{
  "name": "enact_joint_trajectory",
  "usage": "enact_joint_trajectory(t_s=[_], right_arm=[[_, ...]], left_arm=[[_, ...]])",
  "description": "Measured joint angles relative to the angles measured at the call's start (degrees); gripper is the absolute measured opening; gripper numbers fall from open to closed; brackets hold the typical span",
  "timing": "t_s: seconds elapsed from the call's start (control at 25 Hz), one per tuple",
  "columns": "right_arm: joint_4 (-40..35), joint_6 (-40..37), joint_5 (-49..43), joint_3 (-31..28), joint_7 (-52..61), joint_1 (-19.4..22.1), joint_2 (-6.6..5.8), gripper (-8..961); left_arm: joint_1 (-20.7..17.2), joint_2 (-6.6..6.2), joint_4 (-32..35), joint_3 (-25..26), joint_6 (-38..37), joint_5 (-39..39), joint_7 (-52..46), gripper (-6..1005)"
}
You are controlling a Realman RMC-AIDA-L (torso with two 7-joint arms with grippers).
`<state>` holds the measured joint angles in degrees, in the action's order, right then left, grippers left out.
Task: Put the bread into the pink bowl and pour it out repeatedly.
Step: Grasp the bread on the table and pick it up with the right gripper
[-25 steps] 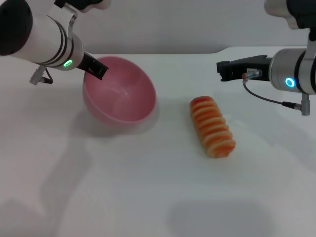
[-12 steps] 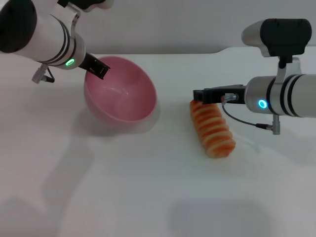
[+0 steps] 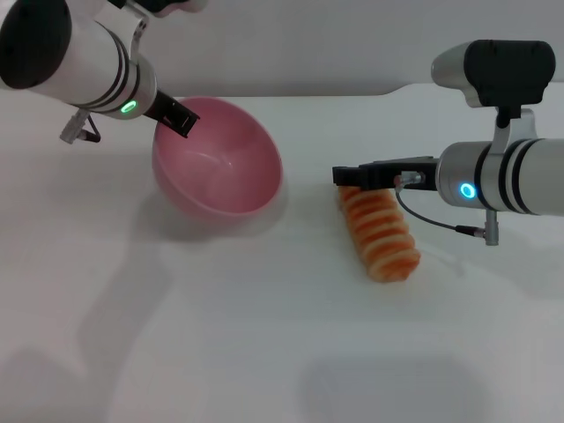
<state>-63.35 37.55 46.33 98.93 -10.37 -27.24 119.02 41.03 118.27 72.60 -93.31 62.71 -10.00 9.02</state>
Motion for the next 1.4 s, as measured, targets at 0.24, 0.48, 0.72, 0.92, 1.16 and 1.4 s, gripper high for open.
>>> enact_joint_trajectory(t_s=[0.24,0.48,0.72,0.92,1.16,1.4], right_arm=[[1.11,-0.12,-0.31,-0.45,0.41,0.0,-0.08,712],[3.34,-0.83,-0.38,-0.66,0.44,0.07,-0.1,719],[5.16,-0.94,-0.37,-0.44,0.44,-0.41,-0.11,718],[5.68,-0.98,-0.08,-0.27,0.17,-0.93,-0.07,718],[8.71,-1.12,0.04,-0.17,0.02,-2.84,-0.04,717],[9.9,-1.13,0.11,-0.14,-0.01,-3.73,-0.02,717]], left_arm=[[0.16,-0.03,0.0,0.0,0.0,0.05,0.03,132],[0.19,-0.01,0.0,-0.03,0.0,0.0,0.03,132],[0.28,0.03,0.0,-0.39,0.01,-0.03,-0.06,133],[0.39,0.09,0.0,-0.44,0.26,-0.03,-0.18,133],[0.39,0.11,0.0,-0.44,0.38,-0.02,-0.35,134],[0.46,0.11,0.0,-0.45,0.4,-0.02,-0.38,134]])
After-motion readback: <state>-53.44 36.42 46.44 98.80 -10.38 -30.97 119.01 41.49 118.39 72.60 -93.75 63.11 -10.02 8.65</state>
